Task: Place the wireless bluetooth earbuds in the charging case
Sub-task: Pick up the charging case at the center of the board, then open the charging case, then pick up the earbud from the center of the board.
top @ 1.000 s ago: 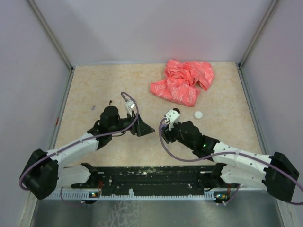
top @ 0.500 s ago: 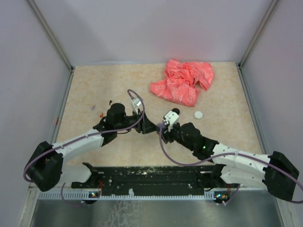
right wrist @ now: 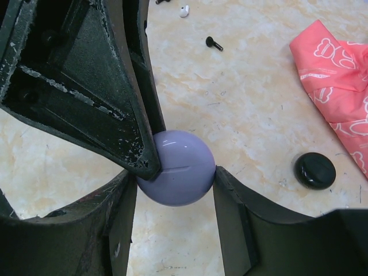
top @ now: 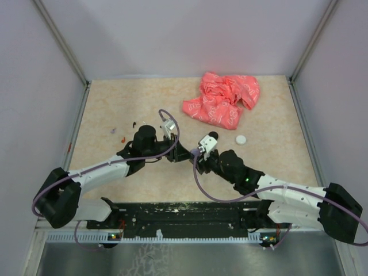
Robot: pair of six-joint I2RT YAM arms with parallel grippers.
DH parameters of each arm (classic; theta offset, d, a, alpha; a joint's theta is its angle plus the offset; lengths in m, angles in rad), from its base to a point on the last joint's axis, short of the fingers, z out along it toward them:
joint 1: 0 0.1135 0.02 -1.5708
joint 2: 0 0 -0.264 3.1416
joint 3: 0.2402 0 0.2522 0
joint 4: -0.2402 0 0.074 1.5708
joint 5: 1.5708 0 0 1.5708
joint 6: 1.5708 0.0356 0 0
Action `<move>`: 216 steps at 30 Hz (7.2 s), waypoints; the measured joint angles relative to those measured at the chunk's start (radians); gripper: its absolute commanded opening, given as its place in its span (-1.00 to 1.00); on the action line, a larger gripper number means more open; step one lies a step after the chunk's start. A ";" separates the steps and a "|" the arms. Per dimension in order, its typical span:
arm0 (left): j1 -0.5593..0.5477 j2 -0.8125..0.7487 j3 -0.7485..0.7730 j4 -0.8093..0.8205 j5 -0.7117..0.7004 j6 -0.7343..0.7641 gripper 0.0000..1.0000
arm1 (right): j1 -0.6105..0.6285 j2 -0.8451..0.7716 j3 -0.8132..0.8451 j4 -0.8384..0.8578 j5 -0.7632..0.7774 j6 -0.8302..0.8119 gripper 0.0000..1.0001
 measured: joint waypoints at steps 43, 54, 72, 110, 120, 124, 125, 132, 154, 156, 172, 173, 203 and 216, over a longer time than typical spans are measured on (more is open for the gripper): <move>-0.005 -0.222 0.346 -0.619 -0.119 0.774 -1.00 | -0.270 -0.032 0.137 -0.101 -0.526 0.069 0.97; -0.005 -0.151 0.394 -0.712 0.049 0.925 -1.00 | -0.314 -0.002 0.127 0.003 -0.761 -0.013 0.87; -0.005 -0.154 0.363 -0.735 0.219 0.989 -1.00 | -0.316 0.027 0.040 0.251 -0.950 0.029 0.20; 0.011 -0.223 0.275 -0.587 0.271 0.909 0.01 | -0.318 0.029 -0.023 0.401 -0.978 0.086 -1.00; 0.013 -0.204 0.250 -0.532 0.273 0.871 0.05 | -0.318 0.027 -0.037 0.431 -0.958 0.109 -1.00; 0.013 -0.195 0.249 -0.522 0.261 0.856 0.05 | -0.318 0.027 -0.037 0.446 -0.958 0.114 -1.00; 0.013 -0.193 0.249 -0.518 0.256 0.852 0.04 | -0.318 0.027 -0.037 0.448 -0.958 0.114 -1.00; 0.022 -0.194 0.247 -0.501 0.222 0.806 0.01 | -0.319 0.032 -0.043 0.468 -0.949 0.114 -1.00; 0.143 -0.229 0.220 -0.399 0.211 0.674 0.10 | -0.323 0.043 -0.068 0.498 -0.958 0.123 -1.00; 0.149 -0.238 0.220 -0.400 0.191 0.673 0.14 | -0.323 0.029 -0.083 0.499 -0.933 0.113 -1.00; 0.153 -0.298 0.223 -0.626 -0.421 0.519 0.63 | -0.323 -0.154 -0.253 0.504 -0.666 0.016 -1.00; 0.153 -0.288 0.226 -0.644 -0.441 0.514 0.76 | -0.323 -0.163 -0.258 0.501 -0.660 0.015 -1.00; 0.261 0.452 0.584 -0.964 -0.443 0.505 0.05 | -0.323 -0.136 -0.292 0.531 -0.561 0.008 -1.00; 0.257 0.562 0.652 -1.090 -0.472 0.528 -0.22 | -0.323 -0.121 -0.292 0.531 -0.556 0.007 -1.00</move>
